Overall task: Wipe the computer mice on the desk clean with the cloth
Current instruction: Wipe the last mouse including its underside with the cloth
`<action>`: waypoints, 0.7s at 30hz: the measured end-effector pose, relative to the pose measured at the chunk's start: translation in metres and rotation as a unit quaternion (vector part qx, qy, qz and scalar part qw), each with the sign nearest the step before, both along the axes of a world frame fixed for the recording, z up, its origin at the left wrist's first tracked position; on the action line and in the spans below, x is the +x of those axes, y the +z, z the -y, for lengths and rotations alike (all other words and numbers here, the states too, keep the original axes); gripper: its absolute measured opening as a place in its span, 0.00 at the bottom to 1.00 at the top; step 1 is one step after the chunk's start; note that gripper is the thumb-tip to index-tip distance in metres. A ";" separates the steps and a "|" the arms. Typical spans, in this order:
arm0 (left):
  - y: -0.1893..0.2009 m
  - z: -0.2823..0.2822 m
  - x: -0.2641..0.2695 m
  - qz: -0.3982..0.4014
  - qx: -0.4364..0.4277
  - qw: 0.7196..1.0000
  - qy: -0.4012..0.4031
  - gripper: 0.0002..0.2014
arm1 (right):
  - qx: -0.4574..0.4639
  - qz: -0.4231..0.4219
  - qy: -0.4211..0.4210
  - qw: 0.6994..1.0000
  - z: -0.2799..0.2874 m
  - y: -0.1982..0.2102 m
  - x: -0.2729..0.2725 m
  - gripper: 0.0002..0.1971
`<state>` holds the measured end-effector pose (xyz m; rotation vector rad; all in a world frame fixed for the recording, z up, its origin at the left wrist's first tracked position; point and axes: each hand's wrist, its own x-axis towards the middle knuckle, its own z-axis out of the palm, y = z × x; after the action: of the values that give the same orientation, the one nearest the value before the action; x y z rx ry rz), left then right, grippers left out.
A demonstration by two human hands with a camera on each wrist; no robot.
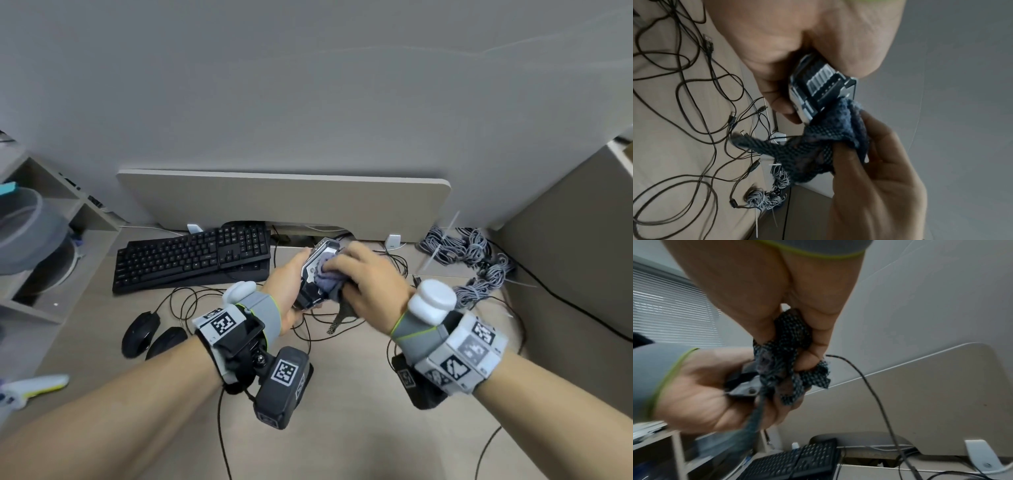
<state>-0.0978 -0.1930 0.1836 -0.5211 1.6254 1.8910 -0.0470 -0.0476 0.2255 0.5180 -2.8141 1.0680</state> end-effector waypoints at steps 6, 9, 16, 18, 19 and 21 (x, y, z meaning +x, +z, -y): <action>-0.003 -0.006 0.004 -0.028 0.008 1.000 -0.009 0.17 | -0.003 -0.028 -0.019 0.999 0.006 0.002 -0.006 0.20; -0.003 -0.005 0.008 -0.023 -0.014 1.000 -0.004 0.17 | -0.022 -0.008 -0.059 0.998 -0.005 -0.003 -0.015 0.20; 0.002 0.003 0.007 -0.020 -0.033 0.999 -0.006 0.21 | -0.002 -0.014 -0.031 0.999 -0.002 -0.013 0.003 0.17; 0.003 0.005 0.005 -0.026 -0.034 0.999 0.004 0.25 | -0.021 -0.001 -0.069 0.997 -0.010 -0.019 -0.004 0.17; 0.004 0.006 0.004 -0.027 -0.037 0.999 0.004 0.28 | -0.032 0.008 -0.096 0.995 -0.016 -0.022 -0.008 0.18; 0.005 0.009 0.002 -0.028 -0.028 0.999 -0.018 0.35 | -0.030 0.021 -0.115 0.993 -0.023 -0.027 -0.010 0.18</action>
<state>-0.0962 -0.2020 0.1888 -0.4635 1.7166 1.8533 -0.0569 -0.0242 0.1981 0.1616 -2.7802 1.1235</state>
